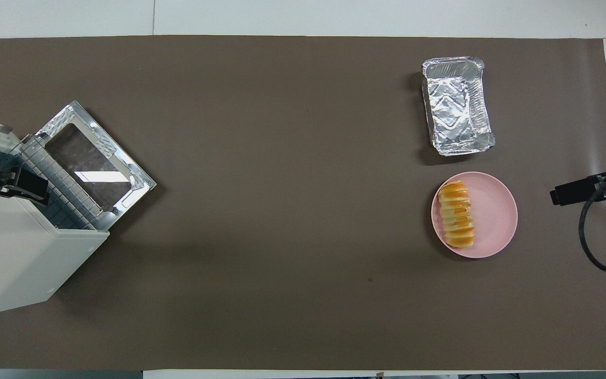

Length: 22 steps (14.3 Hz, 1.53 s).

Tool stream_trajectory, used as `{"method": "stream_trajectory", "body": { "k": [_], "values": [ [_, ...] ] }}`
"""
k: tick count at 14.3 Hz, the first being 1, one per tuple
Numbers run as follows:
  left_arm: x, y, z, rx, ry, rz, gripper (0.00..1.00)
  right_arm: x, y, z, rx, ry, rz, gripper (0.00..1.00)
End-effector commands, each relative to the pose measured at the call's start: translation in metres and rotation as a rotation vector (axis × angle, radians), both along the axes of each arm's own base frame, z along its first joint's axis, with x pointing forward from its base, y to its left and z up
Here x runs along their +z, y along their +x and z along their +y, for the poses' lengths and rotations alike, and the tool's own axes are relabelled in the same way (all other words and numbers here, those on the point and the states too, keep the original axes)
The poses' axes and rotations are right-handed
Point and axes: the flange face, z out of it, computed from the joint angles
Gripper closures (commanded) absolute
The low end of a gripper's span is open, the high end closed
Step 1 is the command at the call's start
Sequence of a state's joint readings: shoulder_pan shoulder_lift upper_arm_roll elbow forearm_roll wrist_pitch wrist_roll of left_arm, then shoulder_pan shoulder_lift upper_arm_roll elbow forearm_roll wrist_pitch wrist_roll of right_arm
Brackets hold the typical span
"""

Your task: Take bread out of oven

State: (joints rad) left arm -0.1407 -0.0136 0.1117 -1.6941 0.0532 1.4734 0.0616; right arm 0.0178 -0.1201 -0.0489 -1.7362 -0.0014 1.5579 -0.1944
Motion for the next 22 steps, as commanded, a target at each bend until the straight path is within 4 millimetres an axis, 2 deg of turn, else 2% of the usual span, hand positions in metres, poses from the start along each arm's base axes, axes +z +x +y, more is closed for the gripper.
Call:
{"method": "stream_trajectory", "body": {
  "k": [1, 6, 22],
  "values": [
    [0.005, -0.001, 0.002, 0.000, 0.000, -0.015, 0.00, 0.006, 0.012, -0.010, 0.005, -0.009, 0.004, 0.00],
    [0.005, -0.001, 0.002, 0.000, 0.000, -0.015, 0.00, 0.008, 0.012, -0.019, -0.015, -0.001, 0.014, 0.00],
    [0.005, -0.001, 0.002, 0.001, 0.000, -0.015, 0.00, 0.009, 0.011, -0.022, -0.019, -0.012, 0.011, 0.00]
  ]
}}
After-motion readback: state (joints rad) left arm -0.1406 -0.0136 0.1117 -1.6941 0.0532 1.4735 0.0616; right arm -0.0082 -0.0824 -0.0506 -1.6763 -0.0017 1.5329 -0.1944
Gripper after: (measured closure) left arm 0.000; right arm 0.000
